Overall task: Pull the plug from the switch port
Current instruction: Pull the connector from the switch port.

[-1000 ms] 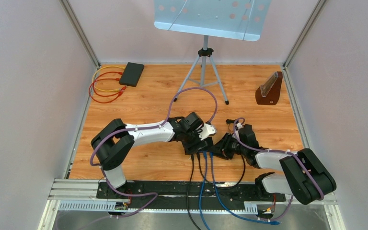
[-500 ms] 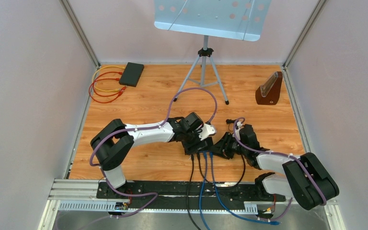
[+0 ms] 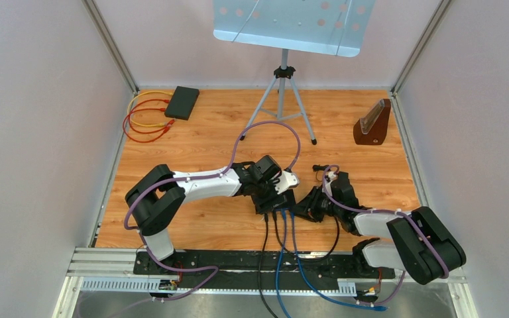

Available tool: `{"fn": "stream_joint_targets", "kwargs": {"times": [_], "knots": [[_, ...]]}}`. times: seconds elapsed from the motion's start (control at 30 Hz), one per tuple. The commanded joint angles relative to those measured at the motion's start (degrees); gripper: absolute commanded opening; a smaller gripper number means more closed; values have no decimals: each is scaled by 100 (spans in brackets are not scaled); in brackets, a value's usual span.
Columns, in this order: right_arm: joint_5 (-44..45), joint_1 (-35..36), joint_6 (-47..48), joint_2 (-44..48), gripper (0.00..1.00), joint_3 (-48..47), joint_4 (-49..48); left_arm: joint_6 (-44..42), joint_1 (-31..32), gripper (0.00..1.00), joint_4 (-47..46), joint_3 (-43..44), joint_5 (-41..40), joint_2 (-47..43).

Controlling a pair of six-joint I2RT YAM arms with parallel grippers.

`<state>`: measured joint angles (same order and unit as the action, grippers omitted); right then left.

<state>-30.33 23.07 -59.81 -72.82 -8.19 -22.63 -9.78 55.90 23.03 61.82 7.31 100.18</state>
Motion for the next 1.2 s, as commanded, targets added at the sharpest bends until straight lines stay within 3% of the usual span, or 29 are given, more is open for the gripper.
{"fn": "stream_joint_targets", "kwargs": {"times": [0.0,0.2,0.3,0.43,0.73,0.87,1.0,1.17], "knots": [[273,6,-331,-37,24,112,-554,-113,61,67,233,37,-30,124],[622,9,-237,381,21,117,12,-105,57,67,237,16,-11,109],[686,5,-246,508,27,132,135,-89,59,66,237,5,17,107],[657,5,-360,419,30,118,54,-56,61,66,225,-11,42,102],[412,9,-500,-23,23,125,-457,-47,61,66,228,-10,91,106],[576,7,-751,-16,34,154,-490,-36,61,66,243,-1,99,125],[688,9,-812,-25,36,168,-476,-6,61,65,217,-29,140,107],[558,7,-757,-232,26,197,-693,4,59,65,210,-41,153,90]]}}
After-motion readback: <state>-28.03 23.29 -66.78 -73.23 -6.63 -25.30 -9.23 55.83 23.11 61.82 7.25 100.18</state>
